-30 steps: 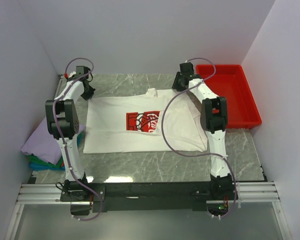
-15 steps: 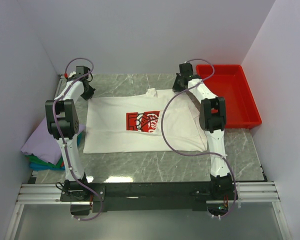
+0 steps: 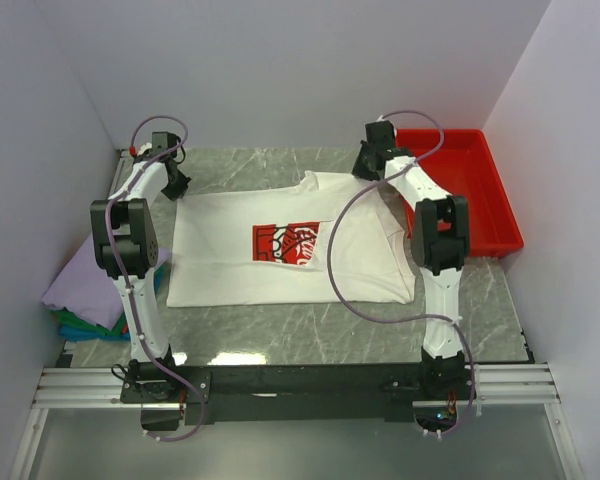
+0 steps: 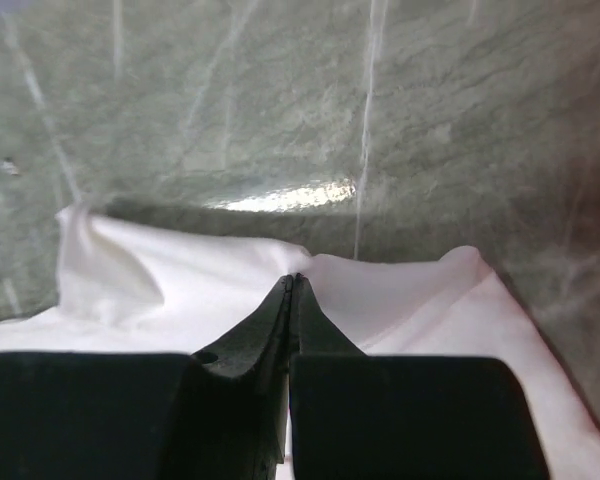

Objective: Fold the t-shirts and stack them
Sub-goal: Fold the tshirt

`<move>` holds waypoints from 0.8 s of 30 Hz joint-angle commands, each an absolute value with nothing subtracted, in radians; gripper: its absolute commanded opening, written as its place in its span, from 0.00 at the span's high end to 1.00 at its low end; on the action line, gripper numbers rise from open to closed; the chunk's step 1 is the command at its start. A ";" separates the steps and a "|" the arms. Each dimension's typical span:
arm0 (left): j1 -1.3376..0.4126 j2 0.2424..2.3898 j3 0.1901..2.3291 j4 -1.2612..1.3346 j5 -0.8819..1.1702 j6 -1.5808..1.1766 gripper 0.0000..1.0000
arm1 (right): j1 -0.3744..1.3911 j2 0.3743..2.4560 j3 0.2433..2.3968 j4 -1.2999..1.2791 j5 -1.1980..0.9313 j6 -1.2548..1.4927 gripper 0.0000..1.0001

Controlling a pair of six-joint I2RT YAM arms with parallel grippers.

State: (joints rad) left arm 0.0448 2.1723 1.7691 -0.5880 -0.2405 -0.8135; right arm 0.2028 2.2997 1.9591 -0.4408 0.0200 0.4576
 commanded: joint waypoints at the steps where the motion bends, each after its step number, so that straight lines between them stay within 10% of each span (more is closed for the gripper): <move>1: 0.048 2.117 1.764 -0.584 -0.236 -0.792 0.99 | 0.193 2.165 1.928 -0.361 0.071 0.443 1.00; 24: 0.055 1.818 1.367 -0.499 -0.245 -0.945 0.99 | 0.195 1.761 1.306 -0.172 0.091 0.581 1.00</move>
